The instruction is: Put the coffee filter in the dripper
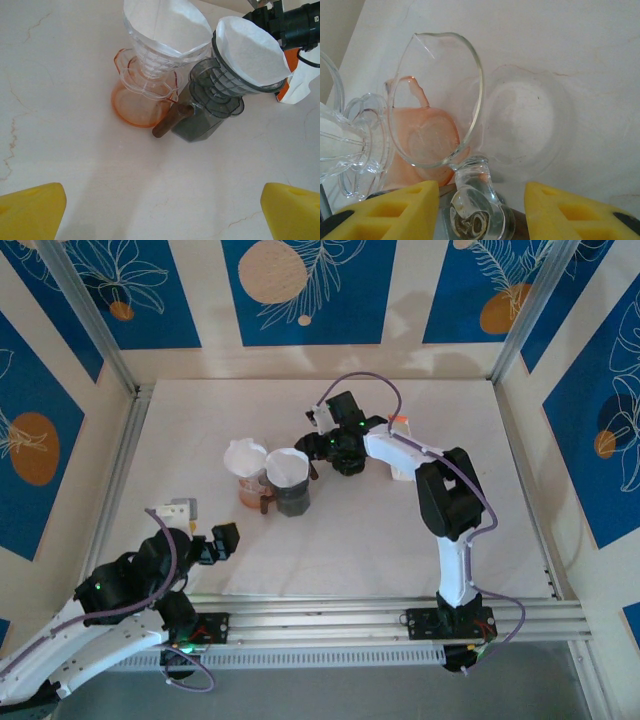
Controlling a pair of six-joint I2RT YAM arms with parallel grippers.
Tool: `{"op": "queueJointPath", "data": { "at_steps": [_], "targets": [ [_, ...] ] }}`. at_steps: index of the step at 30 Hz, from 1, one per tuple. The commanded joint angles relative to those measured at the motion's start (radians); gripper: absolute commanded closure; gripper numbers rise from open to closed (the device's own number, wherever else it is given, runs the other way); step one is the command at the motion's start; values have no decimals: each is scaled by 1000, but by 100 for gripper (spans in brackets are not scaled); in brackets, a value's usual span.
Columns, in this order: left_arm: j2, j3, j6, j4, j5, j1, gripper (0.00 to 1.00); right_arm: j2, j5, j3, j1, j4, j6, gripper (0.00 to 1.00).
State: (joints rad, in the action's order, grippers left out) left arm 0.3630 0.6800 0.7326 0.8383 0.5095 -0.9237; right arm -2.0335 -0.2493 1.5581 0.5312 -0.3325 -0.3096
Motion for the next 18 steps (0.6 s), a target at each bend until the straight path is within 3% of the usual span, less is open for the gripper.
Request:
{"op": "queueJointPath", "data": {
  "at_steps": [1, 18],
  "targets": [
    [4, 26, 12, -2, 23, 11, 0, -19, 6, 33, 13, -32, 31, 52],
    [4, 27, 16, 1, 21, 10, 0, 45, 84, -4, 21, -34, 58, 76]
  ]
}}
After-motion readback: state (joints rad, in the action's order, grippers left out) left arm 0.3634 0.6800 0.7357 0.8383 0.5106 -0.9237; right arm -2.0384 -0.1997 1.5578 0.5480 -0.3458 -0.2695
